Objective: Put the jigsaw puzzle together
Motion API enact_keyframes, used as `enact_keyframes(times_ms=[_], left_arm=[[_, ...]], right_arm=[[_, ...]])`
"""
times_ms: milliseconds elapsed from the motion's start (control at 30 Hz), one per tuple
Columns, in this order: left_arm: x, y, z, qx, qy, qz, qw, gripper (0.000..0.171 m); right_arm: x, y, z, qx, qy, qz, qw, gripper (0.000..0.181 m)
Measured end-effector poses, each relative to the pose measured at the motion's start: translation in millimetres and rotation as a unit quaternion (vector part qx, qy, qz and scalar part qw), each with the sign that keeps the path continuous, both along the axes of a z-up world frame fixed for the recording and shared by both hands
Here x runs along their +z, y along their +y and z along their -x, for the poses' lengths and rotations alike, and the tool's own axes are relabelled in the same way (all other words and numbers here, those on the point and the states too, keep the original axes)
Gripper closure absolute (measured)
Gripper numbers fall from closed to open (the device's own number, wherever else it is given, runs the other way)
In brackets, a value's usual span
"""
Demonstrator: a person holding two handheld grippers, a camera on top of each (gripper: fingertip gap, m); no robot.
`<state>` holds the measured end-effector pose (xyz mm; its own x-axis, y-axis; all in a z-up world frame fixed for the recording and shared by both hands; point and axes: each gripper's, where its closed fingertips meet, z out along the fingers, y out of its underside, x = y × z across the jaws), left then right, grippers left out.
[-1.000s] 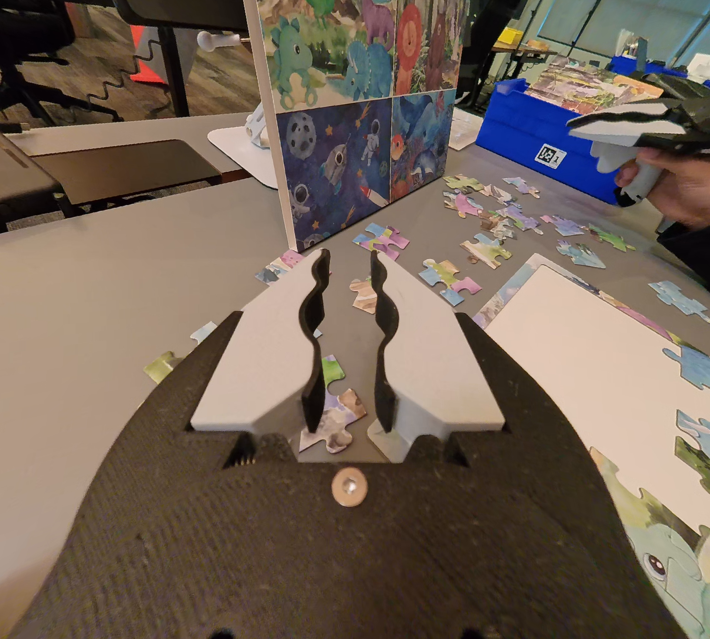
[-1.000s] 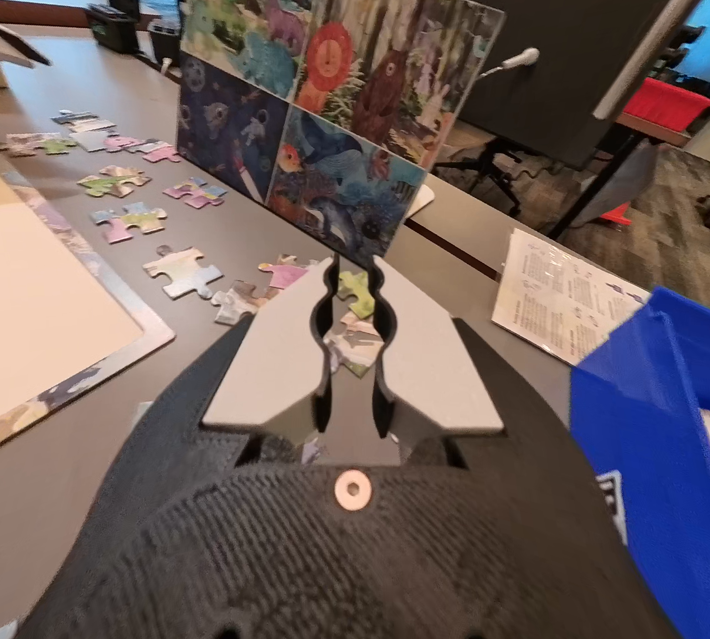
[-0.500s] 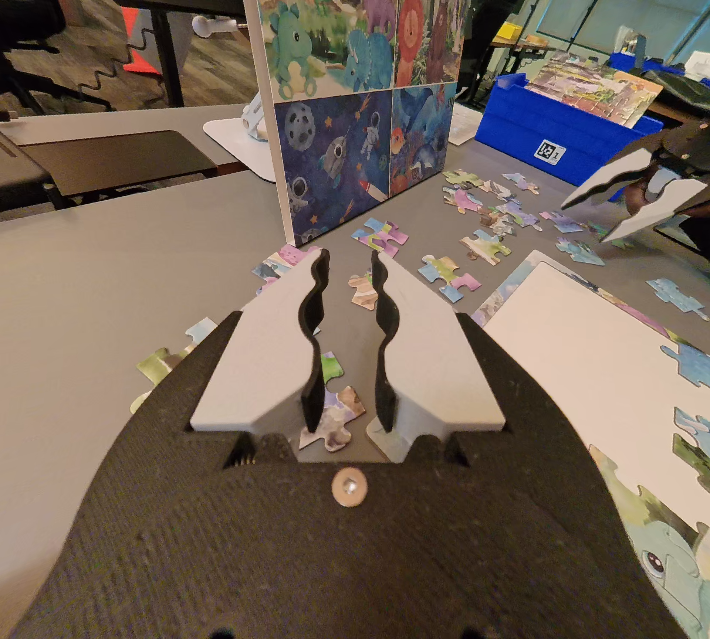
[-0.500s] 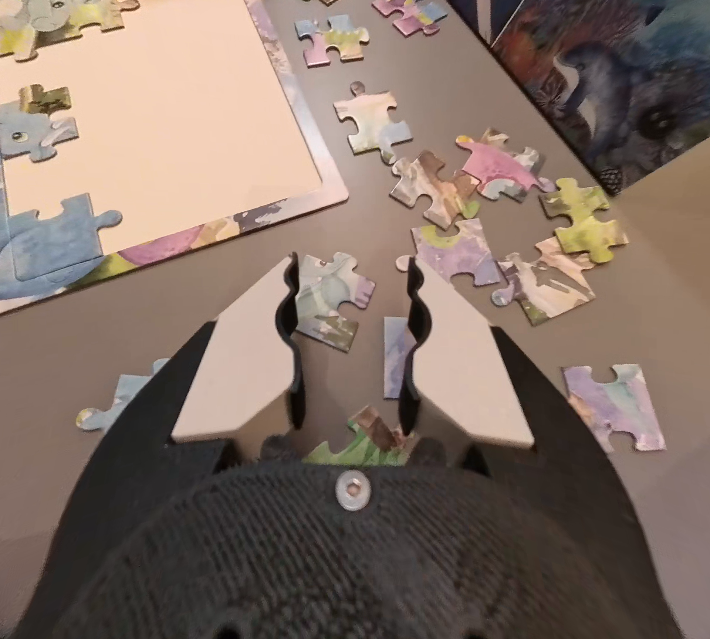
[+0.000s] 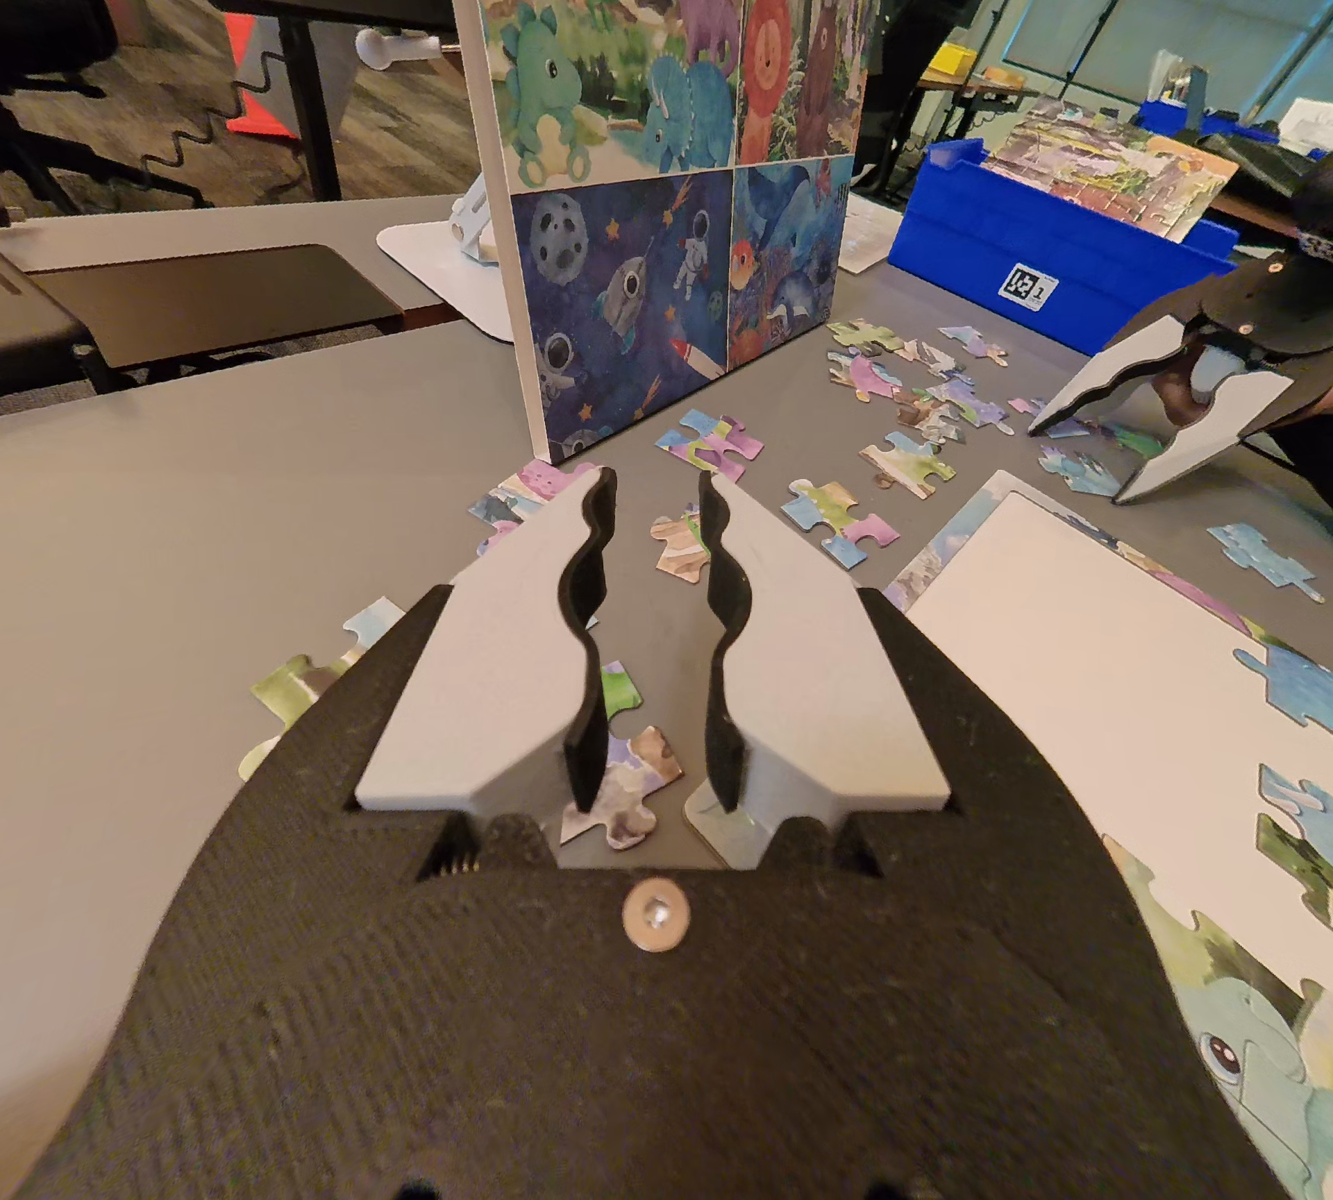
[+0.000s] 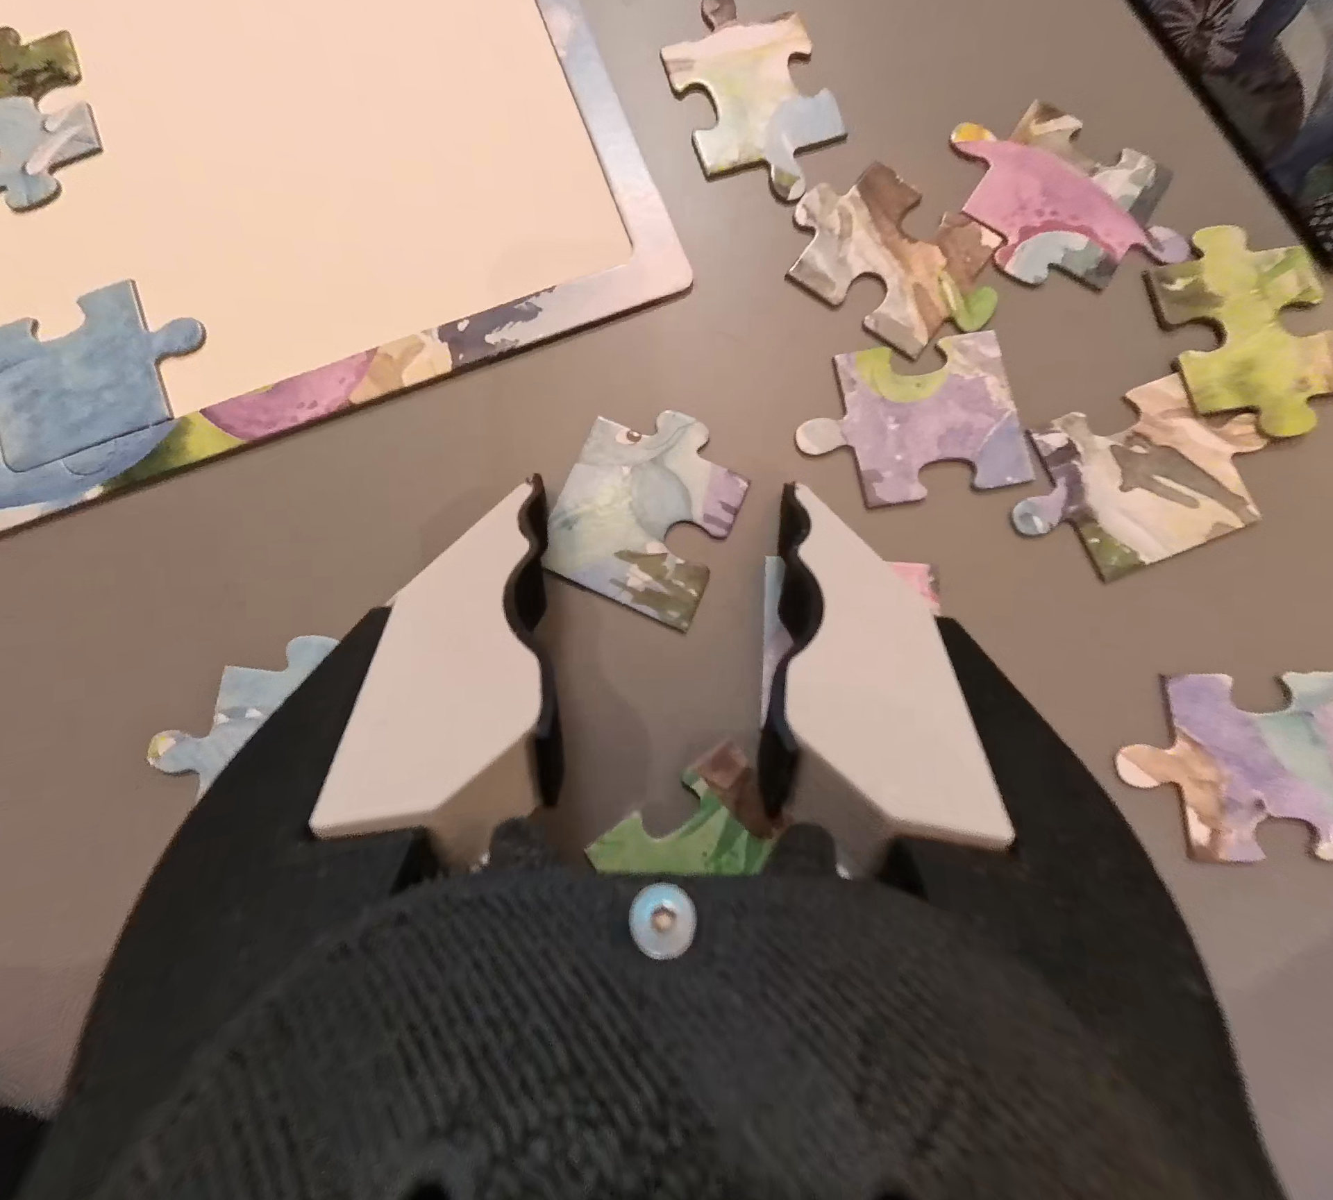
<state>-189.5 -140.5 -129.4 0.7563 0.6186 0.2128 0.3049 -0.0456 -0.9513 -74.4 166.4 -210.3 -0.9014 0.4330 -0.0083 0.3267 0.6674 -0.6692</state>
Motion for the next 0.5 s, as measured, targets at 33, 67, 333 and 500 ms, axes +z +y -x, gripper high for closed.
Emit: enact_keyframes(times_ms=[33, 67, 333, 500], left_arm=[[0.0, -0.1, 0.1, 0.000, 0.000, -0.001, 1.000, 0.151], [-0.2, -0.1, 0.2, 0.000, -0.001, -0.001, 1.000, 0.151], [-2.0, 0.4, 0.3, -0.001, -0.003, 0.001, 1.000, 0.150], [-2.1, 0.4, 0.4, -0.001, -0.004, 0.000, 1.000, 0.150]], right_arm=[[-0.3, 0.2, 0.3, 0.000, 0.003, -0.002, 1.000, 0.117], [-0.4, 0.3, 0.5, 0.001, 0.006, -0.005, 1.000, 0.118], [0.1, -3.1, -1.5, 0.011, 0.006, -0.003, 1.000, 0.127], [0.2, -4.0, -1.8, 0.012, 0.005, -0.003, 1.000, 0.132]])
